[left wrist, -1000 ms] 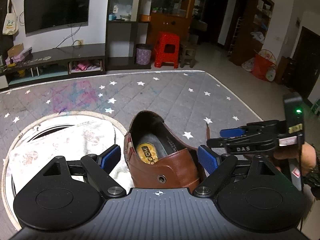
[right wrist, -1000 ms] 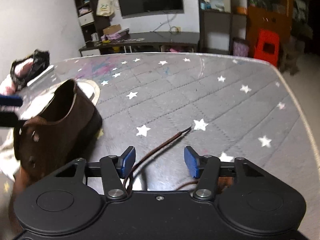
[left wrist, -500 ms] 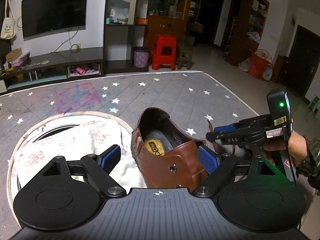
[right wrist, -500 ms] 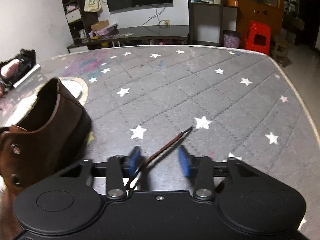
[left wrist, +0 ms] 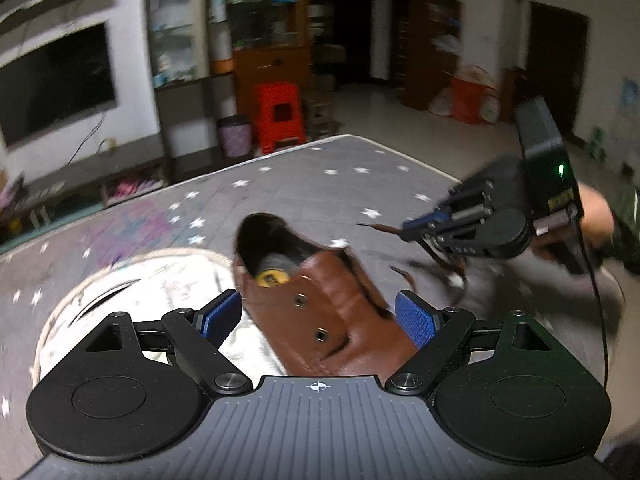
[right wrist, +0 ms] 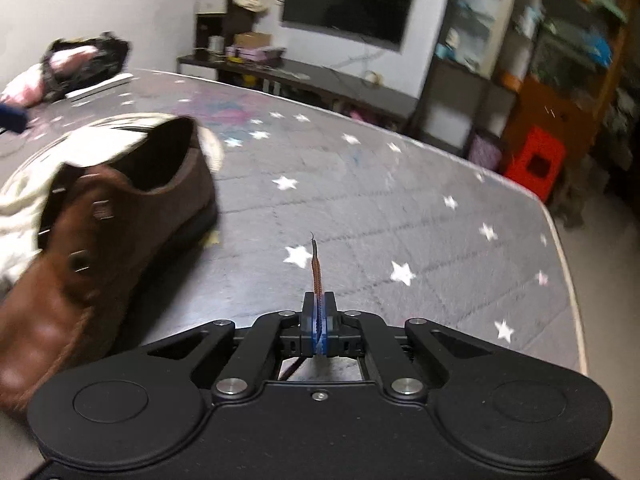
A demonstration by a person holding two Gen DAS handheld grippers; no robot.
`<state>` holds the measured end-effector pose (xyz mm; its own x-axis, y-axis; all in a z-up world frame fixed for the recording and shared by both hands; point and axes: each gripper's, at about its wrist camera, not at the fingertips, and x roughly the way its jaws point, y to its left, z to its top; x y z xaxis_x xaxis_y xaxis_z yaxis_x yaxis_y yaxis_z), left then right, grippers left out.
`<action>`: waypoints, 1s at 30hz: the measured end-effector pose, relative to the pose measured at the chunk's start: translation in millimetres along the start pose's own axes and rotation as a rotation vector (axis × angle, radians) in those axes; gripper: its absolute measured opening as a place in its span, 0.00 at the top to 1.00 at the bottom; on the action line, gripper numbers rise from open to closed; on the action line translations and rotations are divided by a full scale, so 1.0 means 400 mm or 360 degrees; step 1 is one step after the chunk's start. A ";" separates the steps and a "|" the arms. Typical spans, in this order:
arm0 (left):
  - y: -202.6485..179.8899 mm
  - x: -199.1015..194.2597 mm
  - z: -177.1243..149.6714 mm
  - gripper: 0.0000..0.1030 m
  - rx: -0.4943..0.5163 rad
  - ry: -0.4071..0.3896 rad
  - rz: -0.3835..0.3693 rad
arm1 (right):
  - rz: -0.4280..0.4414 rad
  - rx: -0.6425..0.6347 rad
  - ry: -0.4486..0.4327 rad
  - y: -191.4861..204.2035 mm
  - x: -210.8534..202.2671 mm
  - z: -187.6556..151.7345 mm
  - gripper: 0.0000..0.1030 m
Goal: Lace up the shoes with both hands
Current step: 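Bring the lace tip in the right gripper to an eyelet of the shoe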
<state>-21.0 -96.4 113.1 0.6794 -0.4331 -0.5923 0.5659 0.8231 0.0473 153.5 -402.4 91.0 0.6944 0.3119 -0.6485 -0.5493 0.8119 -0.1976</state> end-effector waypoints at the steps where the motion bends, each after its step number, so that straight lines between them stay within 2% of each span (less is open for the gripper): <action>1: -0.008 -0.002 -0.002 0.18 0.0031 -0.0003 -0.0016 | 0.0008 -0.0065 -0.0018 0.014 -0.019 0.000 0.98; 5: -0.030 0.002 -0.003 0.24 0.0105 -0.0012 -0.0087 | 0.0051 -0.0211 -0.0060 0.055 -0.079 -0.002 0.98; 8: -0.043 0.019 0.001 0.36 0.0160 0.0002 -0.0145 | 0.0109 -0.0303 -0.0087 0.086 -0.120 -0.001 0.98; 14: -0.062 0.061 0.007 0.43 0.0318 0.0051 -0.0198 | 0.0189 -0.0455 -0.0121 0.137 -0.166 0.006 0.98; 24: -0.062 0.134 0.008 0.43 0.0566 0.0158 -0.0263 | 0.0269 -0.0526 -0.0119 0.156 -0.184 0.005 0.98; 30: -0.044 0.171 0.002 0.44 0.0560 0.0194 -0.0293 | 0.0305 -0.0530 -0.0114 0.147 -0.182 -0.005 0.98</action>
<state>15.8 -140.8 72.3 0.5039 -0.4972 -0.7064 0.8121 0.5513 0.1913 69.6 -378.3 125.1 0.5889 0.4855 -0.6461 -0.7847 0.5348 -0.3134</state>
